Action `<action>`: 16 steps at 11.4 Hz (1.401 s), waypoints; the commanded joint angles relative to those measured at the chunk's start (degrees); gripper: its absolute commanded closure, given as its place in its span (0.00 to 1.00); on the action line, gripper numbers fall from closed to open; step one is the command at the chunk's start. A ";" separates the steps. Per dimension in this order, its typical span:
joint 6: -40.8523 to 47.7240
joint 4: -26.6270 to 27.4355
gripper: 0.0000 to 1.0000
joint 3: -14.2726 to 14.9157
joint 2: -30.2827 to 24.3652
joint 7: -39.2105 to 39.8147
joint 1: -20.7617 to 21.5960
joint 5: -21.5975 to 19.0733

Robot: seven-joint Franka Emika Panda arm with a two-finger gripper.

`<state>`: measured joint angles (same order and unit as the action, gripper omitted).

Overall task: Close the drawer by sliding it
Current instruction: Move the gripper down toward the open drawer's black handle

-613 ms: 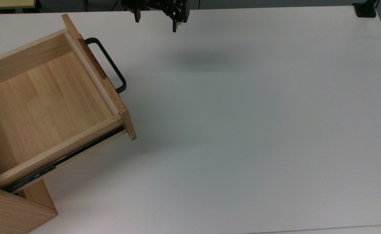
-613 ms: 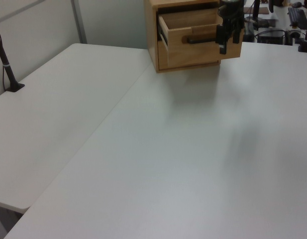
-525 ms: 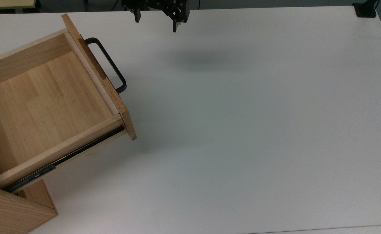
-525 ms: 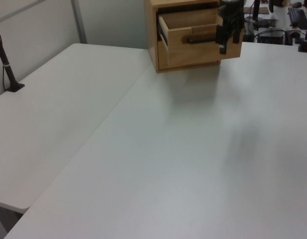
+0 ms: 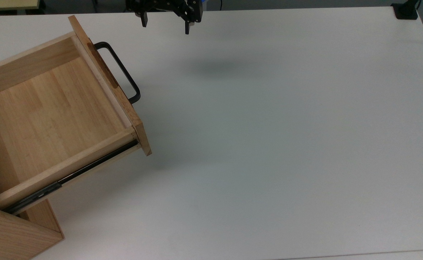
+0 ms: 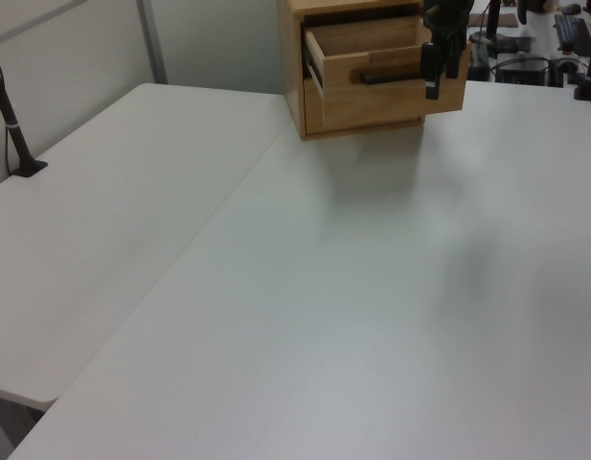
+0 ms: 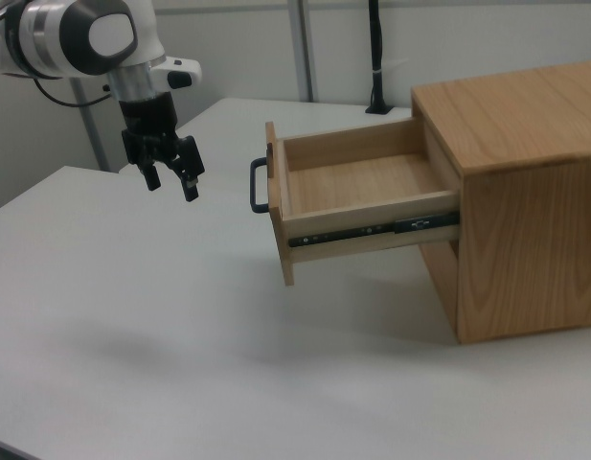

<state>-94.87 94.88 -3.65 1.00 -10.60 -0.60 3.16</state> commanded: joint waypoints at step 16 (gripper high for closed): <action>-11.70 -1.72 0.88 1.89 6.01 -34.37 -1.69 -7.29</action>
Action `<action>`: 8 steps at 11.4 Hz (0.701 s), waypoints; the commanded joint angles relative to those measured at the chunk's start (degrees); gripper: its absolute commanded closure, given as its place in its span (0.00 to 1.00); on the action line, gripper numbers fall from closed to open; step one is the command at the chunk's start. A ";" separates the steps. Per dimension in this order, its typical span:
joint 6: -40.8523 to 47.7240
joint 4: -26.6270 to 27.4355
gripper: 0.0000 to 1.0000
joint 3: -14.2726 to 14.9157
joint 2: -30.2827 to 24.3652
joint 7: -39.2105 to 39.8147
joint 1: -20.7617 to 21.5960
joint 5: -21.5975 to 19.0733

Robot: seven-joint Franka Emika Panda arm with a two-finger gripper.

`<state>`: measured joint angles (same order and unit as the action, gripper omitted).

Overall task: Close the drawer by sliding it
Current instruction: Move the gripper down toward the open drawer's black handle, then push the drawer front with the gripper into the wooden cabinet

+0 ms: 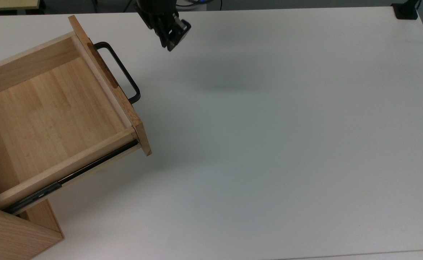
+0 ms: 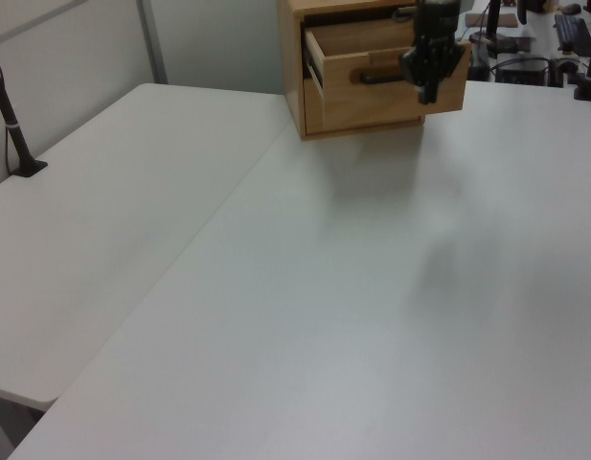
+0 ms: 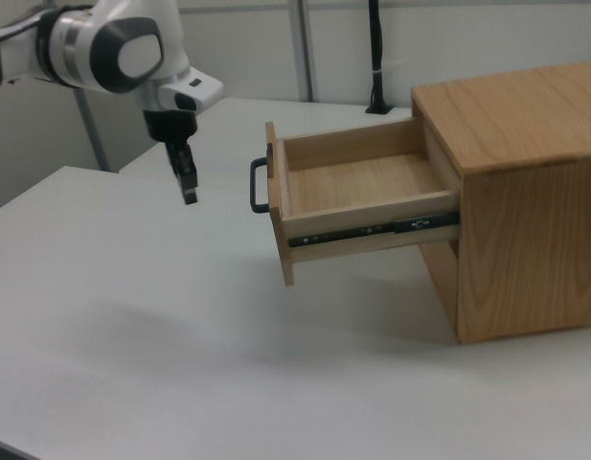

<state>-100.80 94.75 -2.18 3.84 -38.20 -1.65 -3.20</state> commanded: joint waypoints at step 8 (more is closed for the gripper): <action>-31.89 -4.30 0.90 8.23 10.82 -7.15 -3.44 1.35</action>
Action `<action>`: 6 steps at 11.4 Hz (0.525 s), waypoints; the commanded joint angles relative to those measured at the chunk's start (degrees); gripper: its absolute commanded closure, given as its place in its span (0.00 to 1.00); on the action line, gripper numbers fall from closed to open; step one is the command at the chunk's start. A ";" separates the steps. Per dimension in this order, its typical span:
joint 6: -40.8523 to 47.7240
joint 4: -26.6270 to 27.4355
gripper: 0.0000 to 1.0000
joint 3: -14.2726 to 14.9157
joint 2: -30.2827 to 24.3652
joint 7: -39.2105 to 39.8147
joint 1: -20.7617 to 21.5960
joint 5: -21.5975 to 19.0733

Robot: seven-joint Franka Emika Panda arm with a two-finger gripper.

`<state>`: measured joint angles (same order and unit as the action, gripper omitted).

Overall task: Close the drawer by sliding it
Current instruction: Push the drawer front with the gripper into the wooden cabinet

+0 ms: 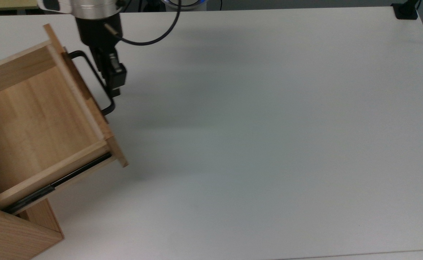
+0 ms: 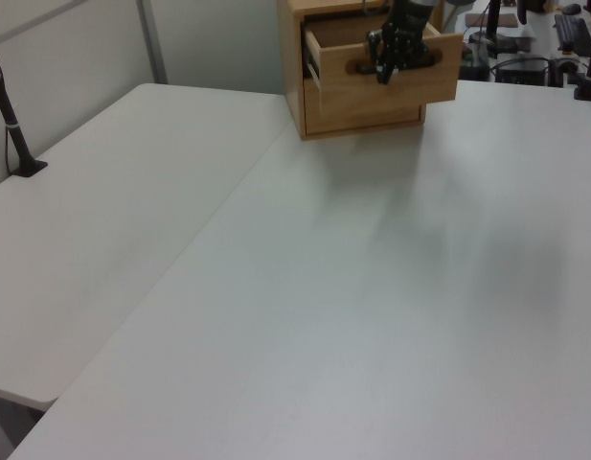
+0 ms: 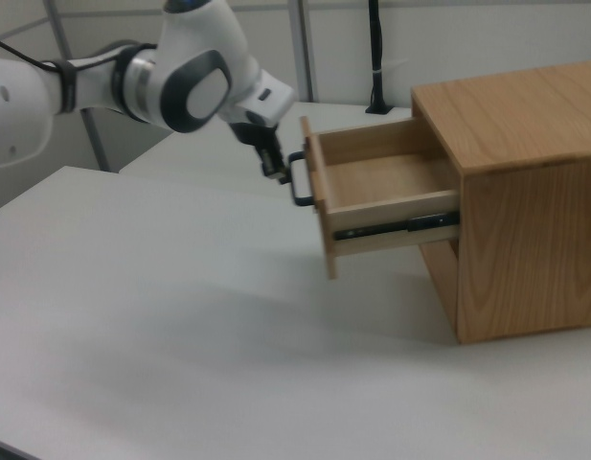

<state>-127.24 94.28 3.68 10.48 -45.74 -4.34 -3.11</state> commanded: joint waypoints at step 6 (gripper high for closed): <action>-22.50 -10.43 0.90 4.14 12.81 4.60 -5.68 1.36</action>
<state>-146.31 87.64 7.45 20.35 -42.78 -9.19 -2.75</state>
